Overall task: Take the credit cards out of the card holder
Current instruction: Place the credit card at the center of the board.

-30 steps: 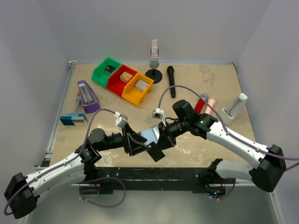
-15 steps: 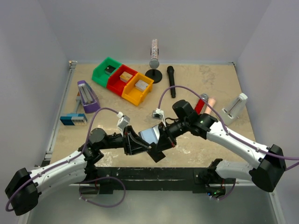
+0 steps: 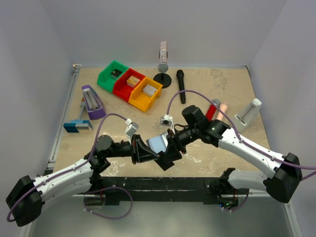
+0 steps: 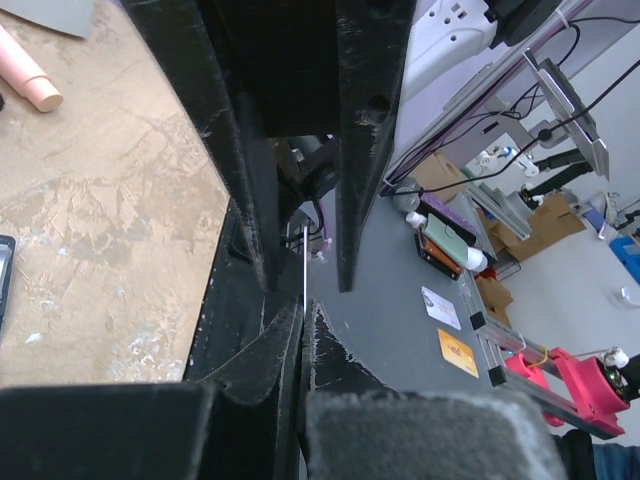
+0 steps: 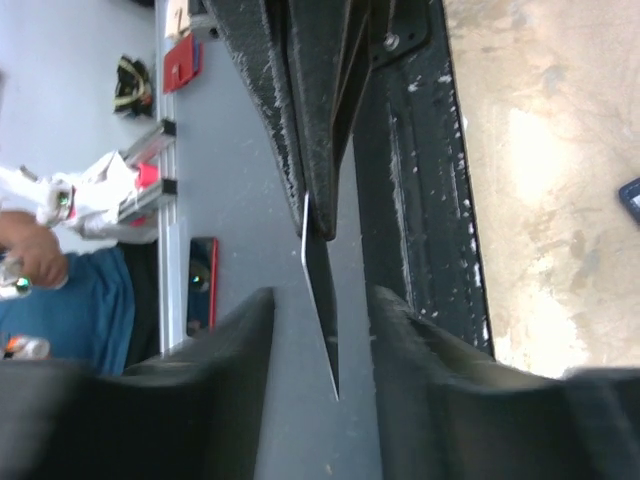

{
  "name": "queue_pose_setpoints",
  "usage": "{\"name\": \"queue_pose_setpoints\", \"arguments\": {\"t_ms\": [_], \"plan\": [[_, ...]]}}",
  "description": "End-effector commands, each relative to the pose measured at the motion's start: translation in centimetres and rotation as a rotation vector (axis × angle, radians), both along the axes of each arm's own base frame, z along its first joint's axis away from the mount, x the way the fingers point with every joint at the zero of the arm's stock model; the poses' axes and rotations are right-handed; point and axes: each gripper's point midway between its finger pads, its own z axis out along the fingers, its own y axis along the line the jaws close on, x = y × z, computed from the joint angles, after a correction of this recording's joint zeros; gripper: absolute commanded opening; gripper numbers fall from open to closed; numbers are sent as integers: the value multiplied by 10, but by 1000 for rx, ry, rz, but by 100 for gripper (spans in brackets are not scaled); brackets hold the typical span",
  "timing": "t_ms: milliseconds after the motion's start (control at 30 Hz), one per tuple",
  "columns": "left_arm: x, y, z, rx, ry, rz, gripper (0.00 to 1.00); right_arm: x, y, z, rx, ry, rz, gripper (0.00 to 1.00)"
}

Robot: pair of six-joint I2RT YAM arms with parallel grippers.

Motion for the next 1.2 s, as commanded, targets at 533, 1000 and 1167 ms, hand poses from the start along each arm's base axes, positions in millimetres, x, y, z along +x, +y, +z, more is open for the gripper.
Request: {"name": "queue_pose_setpoints", "arguments": {"t_ms": [533, 1000, 1167], "plan": [[199, 154, -91, 316, 462, 1198, 0, 68, -58, 11, -68, -277, -586, 75], [276, 175, -110, 312, 508, 1270, 0, 64, -53, -7, -37, -201, -608, 74], [281, 176, -128, 341, 560, 1259, 0, 63, -54, -8, -51, -203, -599, 74]]}}
